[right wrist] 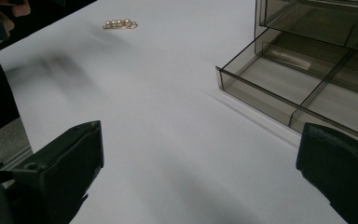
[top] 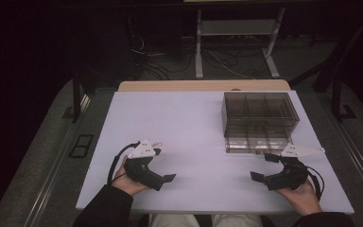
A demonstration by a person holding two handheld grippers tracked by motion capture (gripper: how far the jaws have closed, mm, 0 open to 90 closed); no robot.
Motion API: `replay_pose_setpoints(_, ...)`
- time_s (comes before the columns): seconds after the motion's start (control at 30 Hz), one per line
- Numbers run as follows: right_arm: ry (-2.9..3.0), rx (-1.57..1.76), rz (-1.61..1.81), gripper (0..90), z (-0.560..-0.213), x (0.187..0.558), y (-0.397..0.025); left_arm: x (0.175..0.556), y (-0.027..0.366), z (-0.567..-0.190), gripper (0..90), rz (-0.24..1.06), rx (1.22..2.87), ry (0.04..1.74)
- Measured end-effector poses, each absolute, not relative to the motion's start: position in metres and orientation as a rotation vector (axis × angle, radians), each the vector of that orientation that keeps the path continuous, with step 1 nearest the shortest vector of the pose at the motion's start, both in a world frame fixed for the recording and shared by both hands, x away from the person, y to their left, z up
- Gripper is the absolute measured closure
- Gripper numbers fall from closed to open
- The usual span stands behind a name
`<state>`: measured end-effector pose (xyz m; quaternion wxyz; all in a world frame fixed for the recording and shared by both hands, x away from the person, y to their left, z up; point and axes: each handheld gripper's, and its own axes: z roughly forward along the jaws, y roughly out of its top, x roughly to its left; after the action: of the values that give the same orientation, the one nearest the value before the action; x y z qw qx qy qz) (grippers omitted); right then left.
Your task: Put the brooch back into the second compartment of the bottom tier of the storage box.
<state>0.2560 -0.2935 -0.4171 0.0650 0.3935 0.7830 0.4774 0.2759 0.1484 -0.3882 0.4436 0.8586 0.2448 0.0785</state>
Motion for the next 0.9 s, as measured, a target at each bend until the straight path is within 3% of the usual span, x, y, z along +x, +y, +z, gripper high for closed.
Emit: replay_pose_setpoints(0.9,2.361,1.187,1.437,0.4,-0.417,0.256,-0.294,0.303,0.154,-0.375,0.0,0.193,2.180,0.626)
